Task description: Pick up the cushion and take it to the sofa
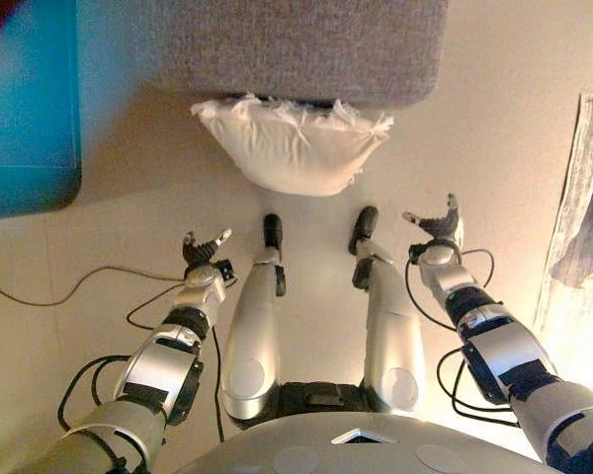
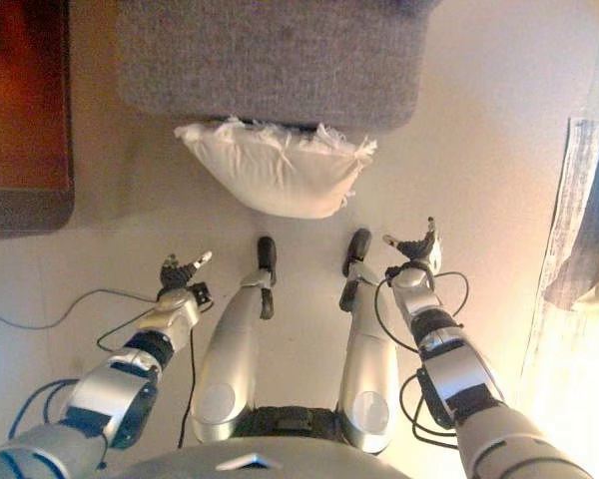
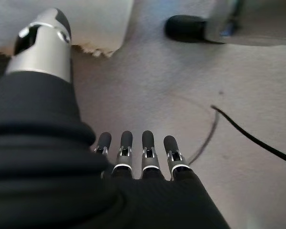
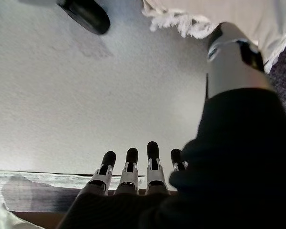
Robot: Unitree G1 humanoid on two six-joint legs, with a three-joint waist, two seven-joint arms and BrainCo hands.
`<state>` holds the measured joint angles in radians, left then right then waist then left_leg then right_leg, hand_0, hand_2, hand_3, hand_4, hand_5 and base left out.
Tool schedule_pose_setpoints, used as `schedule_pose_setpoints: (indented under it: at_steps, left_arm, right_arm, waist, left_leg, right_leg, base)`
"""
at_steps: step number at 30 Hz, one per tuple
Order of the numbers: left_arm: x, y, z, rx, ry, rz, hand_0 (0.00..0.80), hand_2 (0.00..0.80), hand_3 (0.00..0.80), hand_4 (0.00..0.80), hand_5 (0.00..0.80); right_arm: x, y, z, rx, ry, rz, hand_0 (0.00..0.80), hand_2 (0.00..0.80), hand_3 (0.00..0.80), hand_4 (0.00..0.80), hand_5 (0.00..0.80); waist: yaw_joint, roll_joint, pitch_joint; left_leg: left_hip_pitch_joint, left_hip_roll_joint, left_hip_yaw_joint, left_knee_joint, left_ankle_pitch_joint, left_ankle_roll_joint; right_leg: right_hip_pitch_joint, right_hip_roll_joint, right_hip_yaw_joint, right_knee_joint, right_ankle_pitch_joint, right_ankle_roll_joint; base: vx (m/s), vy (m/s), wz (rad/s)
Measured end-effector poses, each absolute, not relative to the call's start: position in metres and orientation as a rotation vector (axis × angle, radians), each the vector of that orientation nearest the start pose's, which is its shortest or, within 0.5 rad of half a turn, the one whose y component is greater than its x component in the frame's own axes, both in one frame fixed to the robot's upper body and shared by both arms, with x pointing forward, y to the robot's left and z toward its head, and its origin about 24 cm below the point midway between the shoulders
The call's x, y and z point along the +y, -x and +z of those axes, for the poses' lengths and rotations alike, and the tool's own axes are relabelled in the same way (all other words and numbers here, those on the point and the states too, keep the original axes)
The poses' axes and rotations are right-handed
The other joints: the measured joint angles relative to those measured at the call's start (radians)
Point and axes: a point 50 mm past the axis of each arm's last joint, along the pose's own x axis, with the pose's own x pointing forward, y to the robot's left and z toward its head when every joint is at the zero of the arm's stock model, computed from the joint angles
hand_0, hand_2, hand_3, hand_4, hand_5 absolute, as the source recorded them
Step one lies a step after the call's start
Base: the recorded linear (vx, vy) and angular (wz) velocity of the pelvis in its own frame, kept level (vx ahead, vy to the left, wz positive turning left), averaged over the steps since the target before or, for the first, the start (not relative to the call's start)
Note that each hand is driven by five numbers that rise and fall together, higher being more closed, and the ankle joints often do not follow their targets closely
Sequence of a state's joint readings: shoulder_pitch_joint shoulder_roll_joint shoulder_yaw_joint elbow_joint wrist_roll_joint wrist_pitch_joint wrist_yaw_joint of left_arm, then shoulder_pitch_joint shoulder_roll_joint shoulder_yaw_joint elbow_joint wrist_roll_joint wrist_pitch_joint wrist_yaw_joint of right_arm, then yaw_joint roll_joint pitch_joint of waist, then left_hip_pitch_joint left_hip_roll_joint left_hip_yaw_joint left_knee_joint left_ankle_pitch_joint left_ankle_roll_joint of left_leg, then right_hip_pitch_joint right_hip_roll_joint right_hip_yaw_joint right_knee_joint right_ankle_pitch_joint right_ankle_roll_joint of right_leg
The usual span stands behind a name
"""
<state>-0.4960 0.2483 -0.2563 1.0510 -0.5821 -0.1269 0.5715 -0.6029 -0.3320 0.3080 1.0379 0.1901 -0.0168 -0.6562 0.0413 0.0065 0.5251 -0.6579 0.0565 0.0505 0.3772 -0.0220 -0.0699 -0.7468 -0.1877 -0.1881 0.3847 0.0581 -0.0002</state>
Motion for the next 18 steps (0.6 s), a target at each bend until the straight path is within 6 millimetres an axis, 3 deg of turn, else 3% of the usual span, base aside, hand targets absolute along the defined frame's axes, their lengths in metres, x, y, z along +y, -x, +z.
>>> schedule_pose_setpoints:
  at_steps: [9, 12, 18]
  left_arm:
    - [0.213, -0.341, 0.023, 0.205, -0.019, 0.587, 0.000, 0.000, 0.000, 0.000, 0.000]
    - [0.215, -0.349, 0.043, 0.127, -0.034, 0.597, 0.000, 0.000, 0.000, 0.000, 0.000]
    - [0.219, -0.353, 0.055, 0.063, -0.026, 0.630, 0.000, 0.000, 0.000, 0.000, 0.000]
  right_arm:
    - [-0.238, -0.359, 0.070, 0.104, 0.467, -0.639, 0.000, 0.000, 0.000, 0.000, 0.000]
    - [-0.234, -0.367, 0.082, 0.069, 0.463, -0.630, 0.000, 0.000, 0.000, 0.000, 0.000]
    - [-0.232, -0.371, 0.091, 0.032, 0.443, -0.627, 0.000, 0.000, 0.000, 0.000, 0.000]
  waist:
    - [-0.001, -0.005, 0.002]
    - [-0.002, -0.005, 0.002]
    - [-0.006, -0.007, 0.003]
  left_leg:
    - [-0.266, 0.008, -0.010, 0.219, -0.077, 0.022]
    - [-0.358, 0.005, -0.015, 0.283, -0.087, 0.029]
    - [-0.495, 0.008, -0.001, 0.422, -0.131, 0.051]
  right_leg:
    - [-0.222, -0.007, 0.024, 0.122, -0.015, 0.001]
    - [-0.300, 0.004, 0.049, 0.145, -0.011, 0.006]
    - [-0.432, 0.011, 0.100, 0.241, -0.012, 0.022]
  base:
    - [-0.022, 0.049, -0.02]
    - [-0.024, 0.065, -0.05]
    - [-0.016, 0.062, -0.11]
